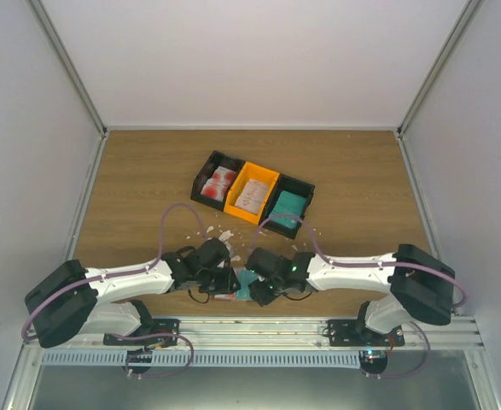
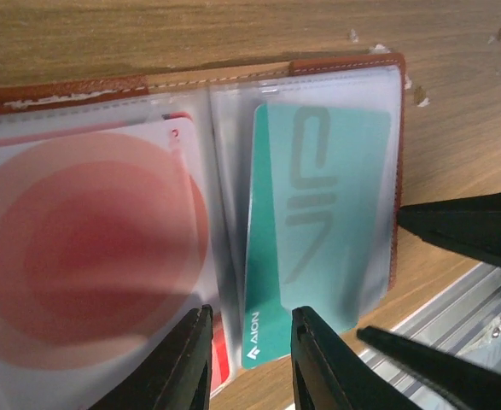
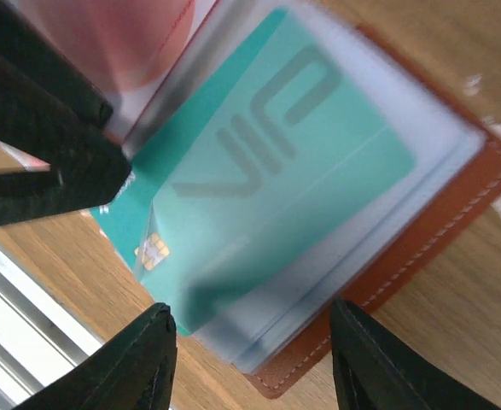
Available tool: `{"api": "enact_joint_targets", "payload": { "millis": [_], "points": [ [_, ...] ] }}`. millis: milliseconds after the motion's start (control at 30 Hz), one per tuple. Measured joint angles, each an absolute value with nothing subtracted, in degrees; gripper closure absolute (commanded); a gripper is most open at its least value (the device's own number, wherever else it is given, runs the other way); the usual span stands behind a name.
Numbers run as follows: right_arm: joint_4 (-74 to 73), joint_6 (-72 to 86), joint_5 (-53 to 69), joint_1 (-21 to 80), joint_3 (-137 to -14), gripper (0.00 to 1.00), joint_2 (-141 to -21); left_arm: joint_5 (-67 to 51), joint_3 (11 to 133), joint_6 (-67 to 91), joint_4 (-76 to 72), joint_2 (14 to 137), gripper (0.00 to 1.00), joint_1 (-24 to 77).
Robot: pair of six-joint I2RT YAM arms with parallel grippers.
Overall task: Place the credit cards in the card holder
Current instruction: Insert the credit card into the card holder.
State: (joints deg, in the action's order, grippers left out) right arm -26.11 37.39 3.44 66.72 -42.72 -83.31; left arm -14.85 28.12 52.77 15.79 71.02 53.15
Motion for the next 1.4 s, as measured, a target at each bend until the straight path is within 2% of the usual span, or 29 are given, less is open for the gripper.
{"api": "enact_joint_targets", "payload": {
  "millis": [200, 333, 467, 833, 1133, 1400],
  "points": [
    [-26.48, 35.29, 0.95, 70.98, -43.07, 0.35, -85.95, -15.33, 26.63, 53.21, 14.37, 71.02, 0.71, 52.64],
    [-26.52, 35.03, -1.06, 72.42, -43.11, 0.32, -86.21, -16.27, 25.65, 53.45, 12.58, 70.83, 0.71, 51.79],
    [-26.87, 34.76, -2.98, 73.71, -43.72, 0.35, -87.09, -17.76, 24.62, 53.52, 10.72, 70.61, 0.71, 50.87],
    [-28.64, 37.04, -8.16, 74.67, -45.74, 0.58, -89.69, -20.56, 23.29, 53.47, 7.79, 71.11, 0.71, 50.13],
    [-28.62, 38.48, -8.78, 74.67, -45.74, 0.53, -89.67, -22.09, 23.16, 53.25, 6.31, 72.34, 0.71, 50.13],
    [-28.73, 39.53, -7.55, 74.32, -44.07, 0.48, -86.13, -22.28, 23.16, 51.94, 6.20, 72.25, 0.64, 50.13]
  ]
}}
